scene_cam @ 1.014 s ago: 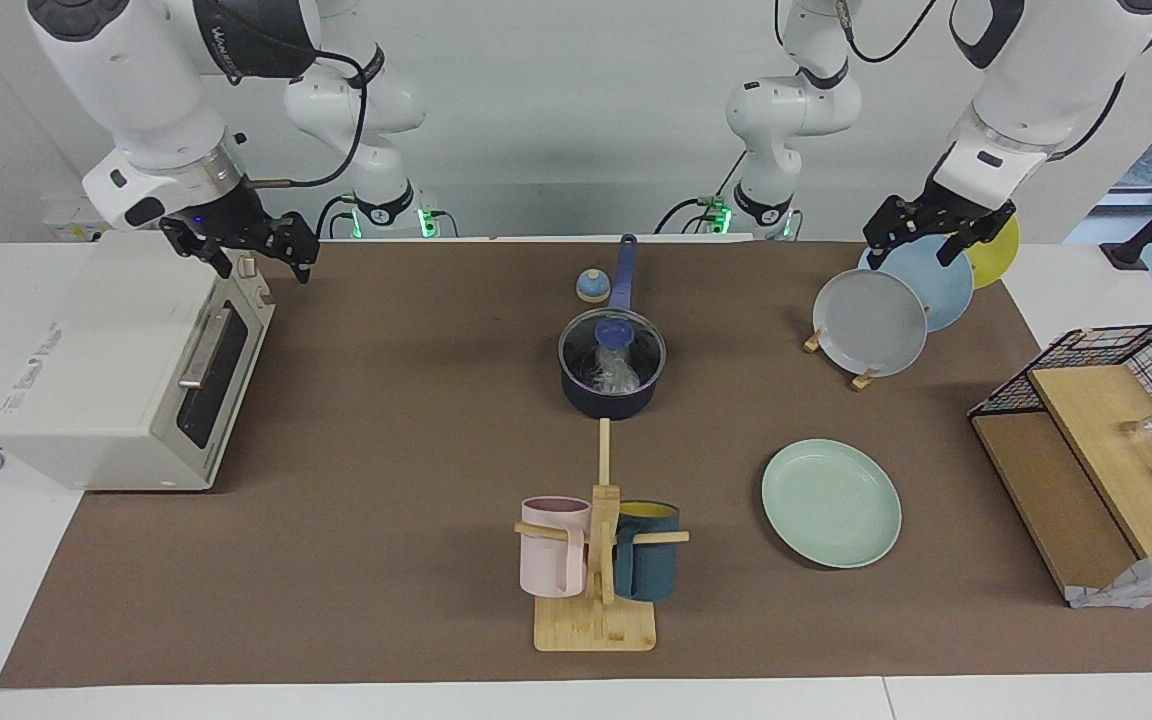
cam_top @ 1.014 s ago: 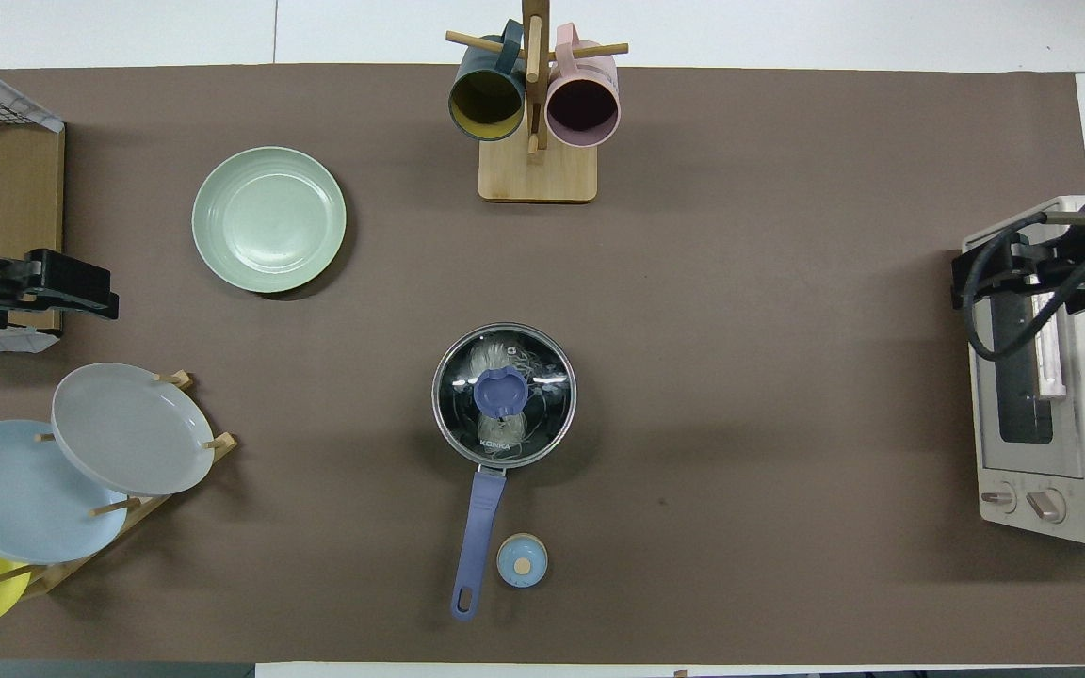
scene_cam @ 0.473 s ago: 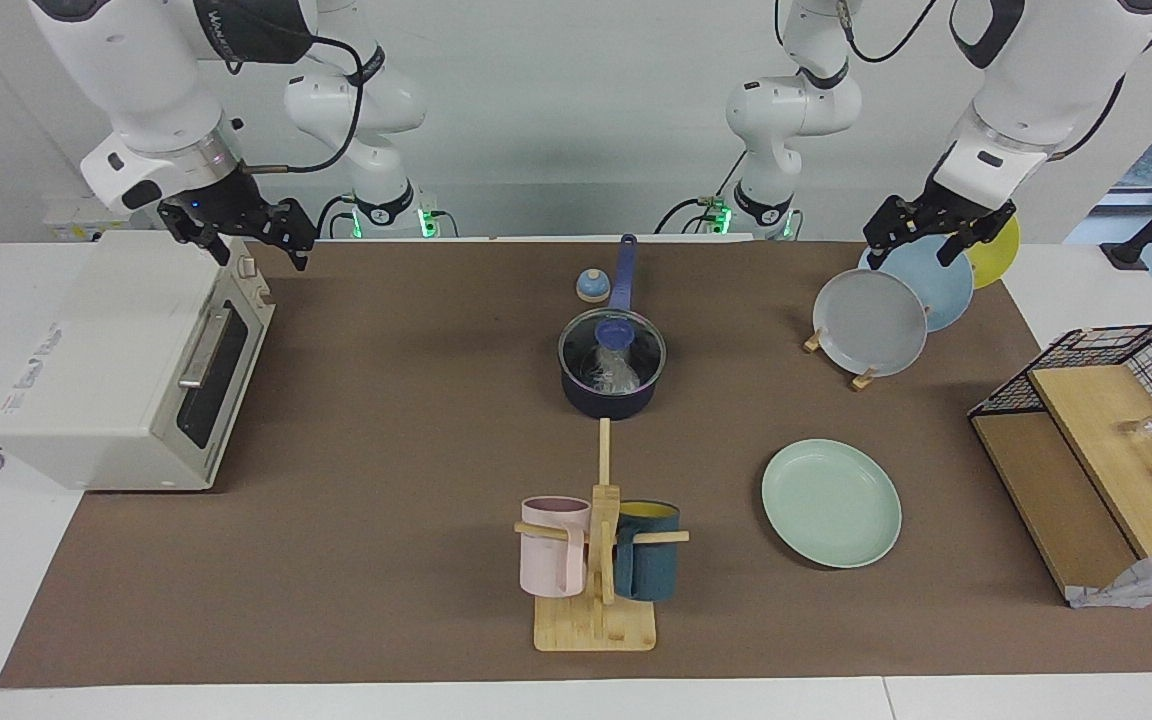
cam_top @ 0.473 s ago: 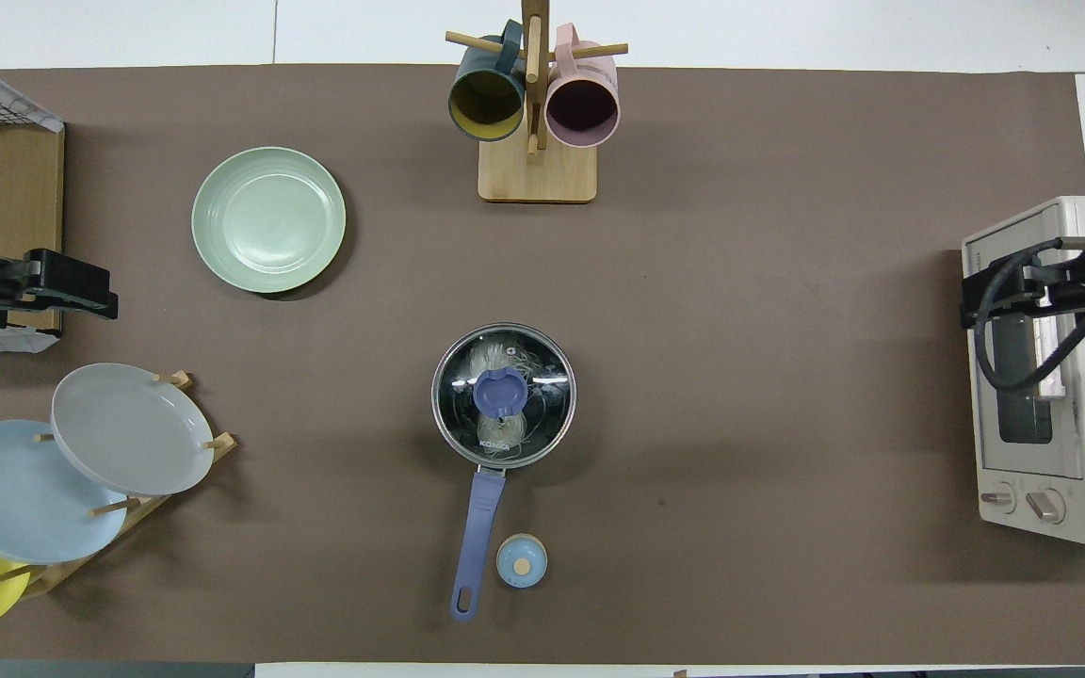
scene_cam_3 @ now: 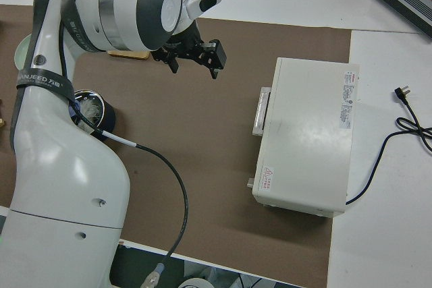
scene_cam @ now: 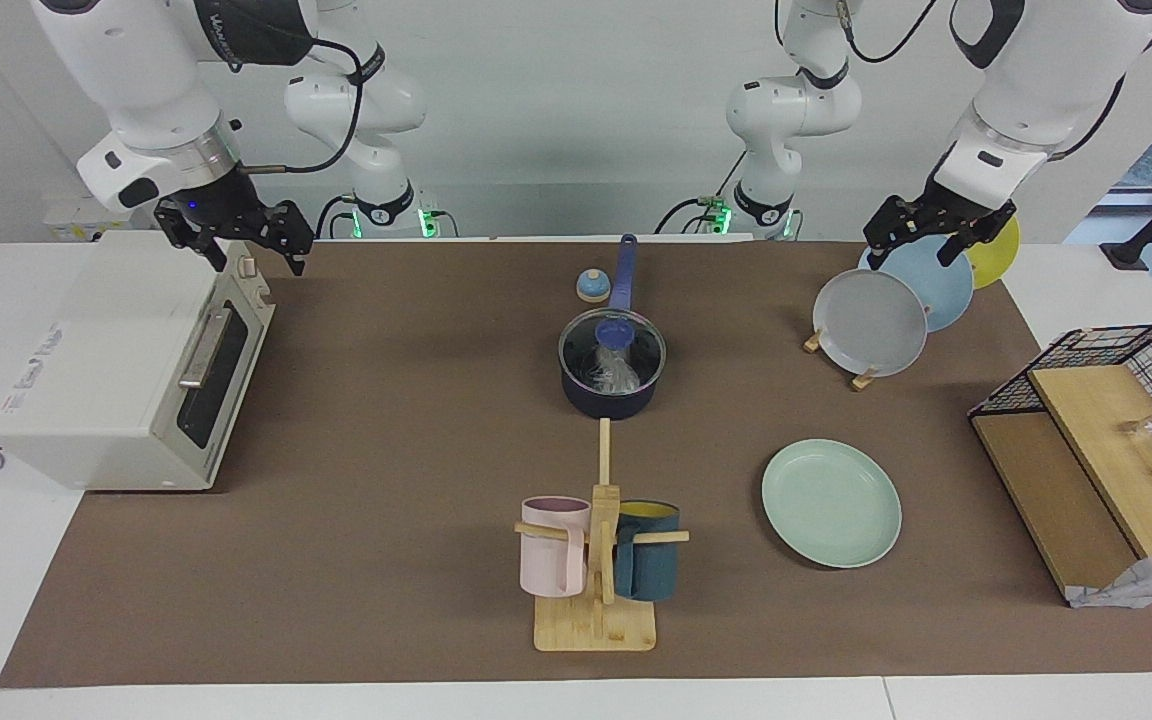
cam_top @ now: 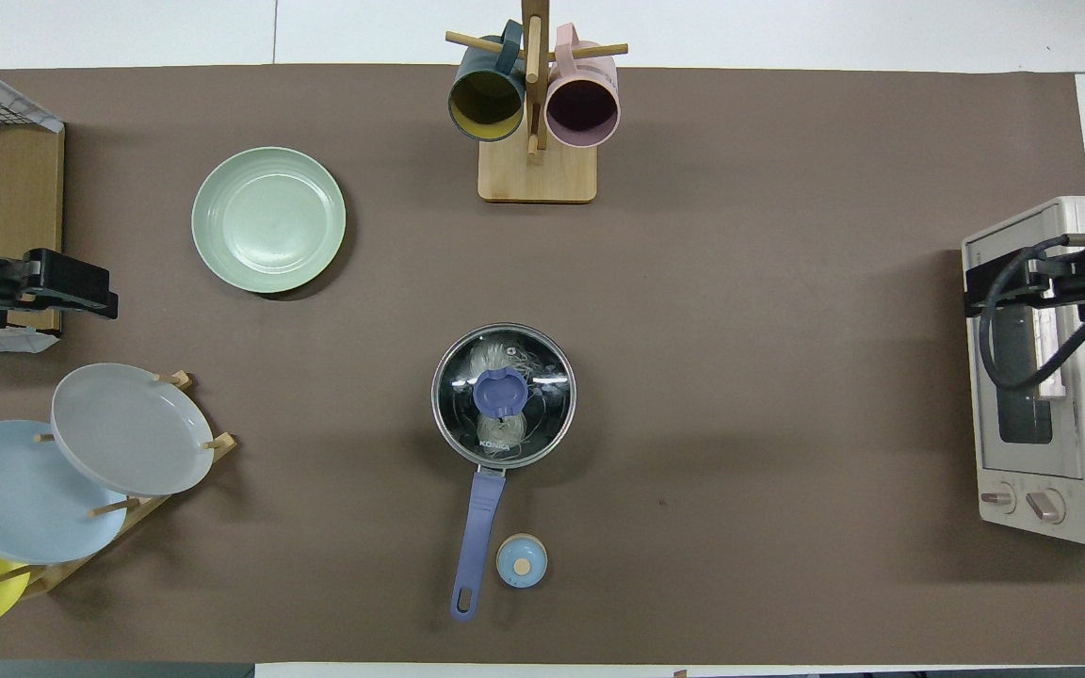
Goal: Transfer vermicelli from plate to pot
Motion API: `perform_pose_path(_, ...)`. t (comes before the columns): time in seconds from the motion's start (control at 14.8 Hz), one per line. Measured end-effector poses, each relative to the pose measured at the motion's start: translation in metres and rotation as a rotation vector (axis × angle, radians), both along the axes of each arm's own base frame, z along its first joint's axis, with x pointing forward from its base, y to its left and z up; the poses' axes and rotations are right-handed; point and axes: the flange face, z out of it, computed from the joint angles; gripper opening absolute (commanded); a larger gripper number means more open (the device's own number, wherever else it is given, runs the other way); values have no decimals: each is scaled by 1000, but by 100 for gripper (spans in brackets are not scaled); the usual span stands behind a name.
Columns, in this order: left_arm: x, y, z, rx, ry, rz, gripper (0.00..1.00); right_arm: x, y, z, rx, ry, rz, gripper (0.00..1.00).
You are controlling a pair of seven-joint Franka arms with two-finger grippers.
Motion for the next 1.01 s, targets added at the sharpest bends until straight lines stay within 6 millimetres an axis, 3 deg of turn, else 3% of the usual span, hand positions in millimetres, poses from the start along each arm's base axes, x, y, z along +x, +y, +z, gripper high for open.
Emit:
perform_pose_path(0.54, 0, 0, 0, 0, 0, 0, 100, 0, -21, -1, 1, 2, -31, 100)
perform_pose_path(1.01, 0, 0, 0, 0, 0, 1, 100, 0, -20, -1, 1, 3, -29, 100)
